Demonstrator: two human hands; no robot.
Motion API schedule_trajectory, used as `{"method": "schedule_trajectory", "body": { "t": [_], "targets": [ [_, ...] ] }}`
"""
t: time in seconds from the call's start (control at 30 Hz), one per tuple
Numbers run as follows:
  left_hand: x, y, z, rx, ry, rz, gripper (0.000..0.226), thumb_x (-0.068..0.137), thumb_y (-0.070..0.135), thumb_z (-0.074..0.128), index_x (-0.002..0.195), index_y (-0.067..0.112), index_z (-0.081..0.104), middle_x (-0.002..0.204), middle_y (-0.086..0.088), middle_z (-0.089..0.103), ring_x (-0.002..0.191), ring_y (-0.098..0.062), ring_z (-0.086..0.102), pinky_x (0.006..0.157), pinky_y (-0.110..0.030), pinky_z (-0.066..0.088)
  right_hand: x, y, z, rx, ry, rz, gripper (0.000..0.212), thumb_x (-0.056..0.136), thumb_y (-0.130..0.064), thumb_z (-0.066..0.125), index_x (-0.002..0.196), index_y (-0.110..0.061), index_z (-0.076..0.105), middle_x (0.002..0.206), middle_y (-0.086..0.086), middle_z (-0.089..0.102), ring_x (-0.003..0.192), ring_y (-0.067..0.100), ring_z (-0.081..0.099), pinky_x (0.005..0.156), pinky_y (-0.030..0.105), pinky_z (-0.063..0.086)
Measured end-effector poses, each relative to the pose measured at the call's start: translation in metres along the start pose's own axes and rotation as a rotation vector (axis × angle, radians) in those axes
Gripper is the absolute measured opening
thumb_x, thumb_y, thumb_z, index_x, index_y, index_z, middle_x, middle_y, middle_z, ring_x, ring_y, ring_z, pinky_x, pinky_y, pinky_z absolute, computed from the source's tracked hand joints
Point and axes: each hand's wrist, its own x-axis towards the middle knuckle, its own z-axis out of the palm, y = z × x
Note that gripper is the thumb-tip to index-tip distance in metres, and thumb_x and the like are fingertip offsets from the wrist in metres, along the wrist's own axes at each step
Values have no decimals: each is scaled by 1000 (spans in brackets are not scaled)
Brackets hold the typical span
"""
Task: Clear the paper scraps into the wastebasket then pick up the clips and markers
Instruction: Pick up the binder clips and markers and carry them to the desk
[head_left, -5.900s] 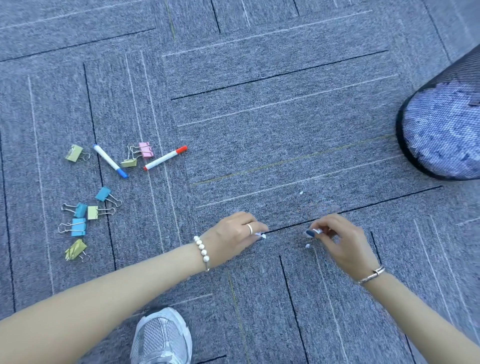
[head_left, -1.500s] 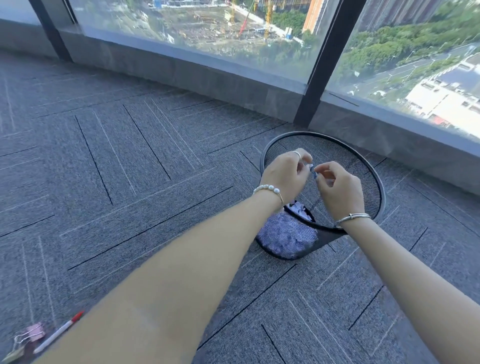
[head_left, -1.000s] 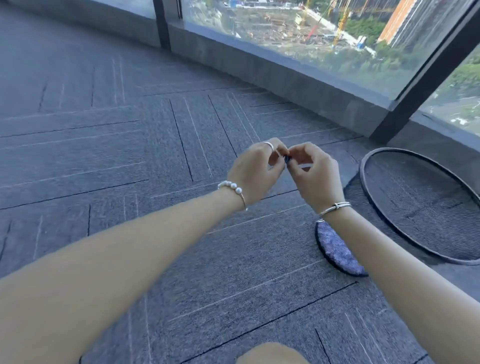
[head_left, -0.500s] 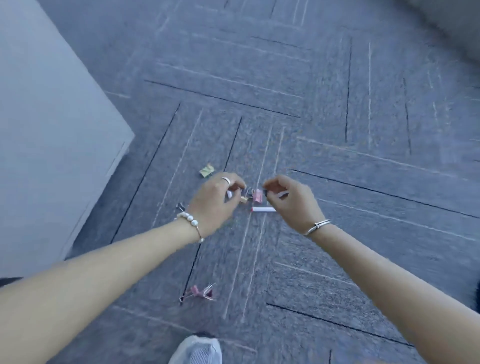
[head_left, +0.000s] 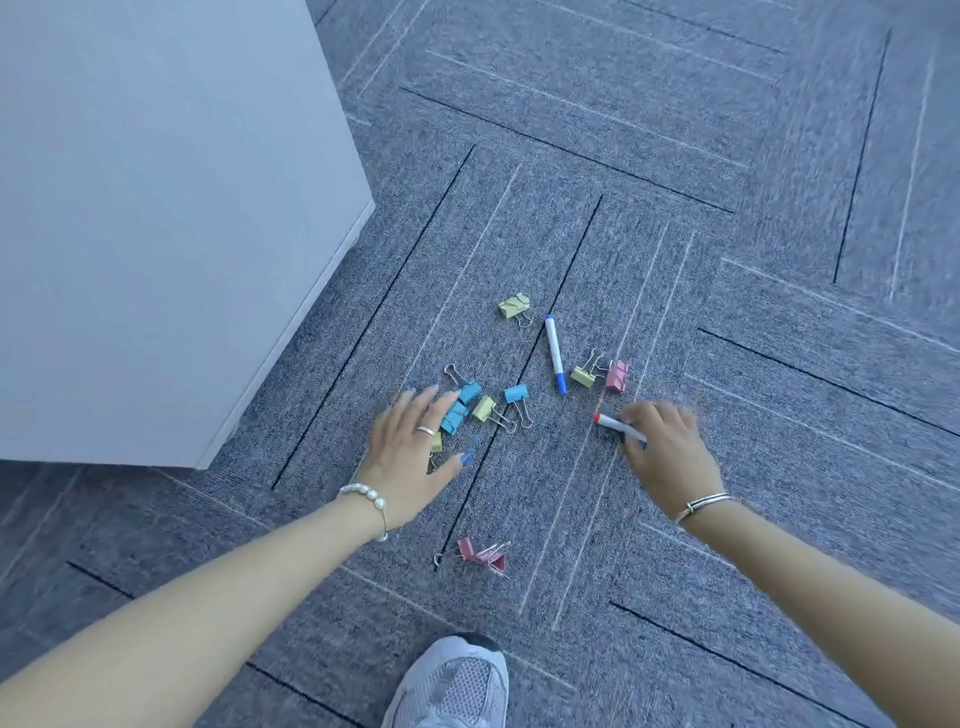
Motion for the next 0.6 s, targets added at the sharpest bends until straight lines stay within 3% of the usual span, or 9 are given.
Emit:
{"method": "schedule_trajectory", "body": {
  "t": [0.17,0.27,0.37,0.43,0.47,0.53,0.6],
  "targets": [
    [-6,2,-9,-35,-87,144,68,90,42,41,141,27,-1,151,6,7,136,-7,-1,107,-27,-4,-8,-2,-11,8,-142,-139,15,89,-21,46,101,-15,52,94,-2,51,88,13,47,85,25,43],
    [-12,-1,-9,-33,-129,166,74,86,56,37,140,31,-6,151,7,0,133,-3,-10,107,-28,-7,-13,-9,-18,8,-234,-226,8,89,-21,45,94,-16,48,91,-2,47,72,9,47,65,19,45],
    [-26,2,1,-81,-140,179,84,78,70,37,139,38,-11,150,6,-15,134,-7,-16,108,-36,-8,4,-21,-15,151,-100,-58,5,90,-21,40,87,-17,40,89,5,45,62,9,38,53,16,32],
    [-39,3,7,-95,-170,189,94,68,77,43,135,45,-15,147,5,-25,133,-9,-23,108,-41,-8,15,-25,-9,192,94,85,15,87,-27,46,95,-15,41,97,11,46,75,15,42,62,23,39],
    [-43,3,9,-62,-196,200,101,62,80,47,132,49,-18,145,4,-28,132,-10,-26,108,-42,-10,20,-25,-6,175,149,140,30,84,-34,51,105,-13,42,105,13,46,89,19,43,74,31,42],
    [-47,2,15,41,-214,237,112,52,82,53,129,52,-23,144,-2,-32,131,-17,-29,106,-45,-13,29,-23,-2,162,168,205,64,75,-48,59,124,-15,35,121,14,38,113,26,33,96,43,32],
    [-46,4,19,114,-200,269,116,50,80,55,126,53,-27,141,-5,-35,130,-22,-31,104,-47,-16,39,-26,1,175,135,202,87,65,-62,62,133,-22,24,131,12,31,121,27,23,102,44,23]
  ]
}}
